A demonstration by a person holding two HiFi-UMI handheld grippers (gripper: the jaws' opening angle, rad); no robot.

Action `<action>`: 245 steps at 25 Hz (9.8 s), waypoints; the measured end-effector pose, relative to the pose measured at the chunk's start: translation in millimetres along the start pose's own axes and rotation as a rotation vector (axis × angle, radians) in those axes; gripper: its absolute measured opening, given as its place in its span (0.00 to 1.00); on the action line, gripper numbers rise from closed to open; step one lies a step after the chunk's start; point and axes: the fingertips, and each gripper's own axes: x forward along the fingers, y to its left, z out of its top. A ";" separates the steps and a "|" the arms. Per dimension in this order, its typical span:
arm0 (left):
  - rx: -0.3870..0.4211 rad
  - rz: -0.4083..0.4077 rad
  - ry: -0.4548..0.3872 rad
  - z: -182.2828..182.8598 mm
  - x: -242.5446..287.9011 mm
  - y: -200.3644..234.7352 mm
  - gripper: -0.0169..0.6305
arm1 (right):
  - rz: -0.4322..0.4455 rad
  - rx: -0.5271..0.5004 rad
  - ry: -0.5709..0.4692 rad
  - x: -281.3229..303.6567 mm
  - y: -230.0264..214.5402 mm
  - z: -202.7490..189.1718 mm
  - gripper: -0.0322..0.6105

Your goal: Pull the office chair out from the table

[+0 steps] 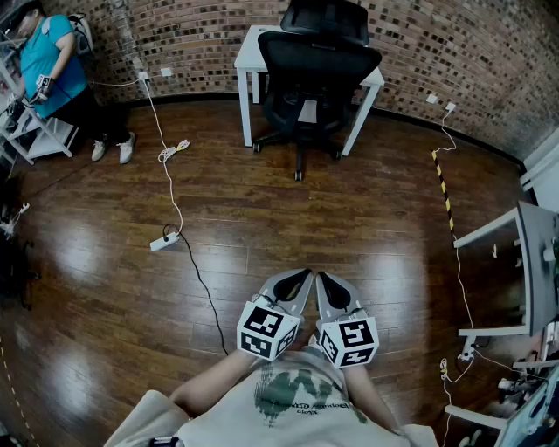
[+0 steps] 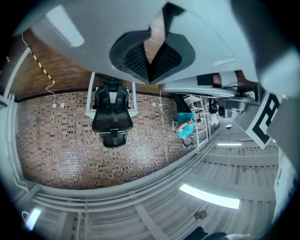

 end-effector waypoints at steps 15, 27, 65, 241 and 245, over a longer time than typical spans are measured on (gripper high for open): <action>0.003 -0.032 0.001 13.8 -41.5 63.4 0.05 | -0.073 0.010 -0.004 31.4 49.6 6.9 0.05; 0.024 -0.028 0.014 29.0 -1.9 85.0 0.05 | -0.079 0.041 -0.021 66.7 8.6 17.8 0.05; 0.189 0.116 -0.211 264.6 263.9 153.2 0.05 | 0.188 -0.073 -0.304 235.5 -214.9 235.6 0.05; 0.178 0.144 -0.290 244.9 60.1 156.9 0.05 | 0.390 -0.285 -0.397 254.0 -78.5 351.5 0.23; 0.184 0.151 -0.295 238.1 48.8 138.7 0.05 | 0.400 -0.292 -0.401 227.1 -67.9 341.1 0.23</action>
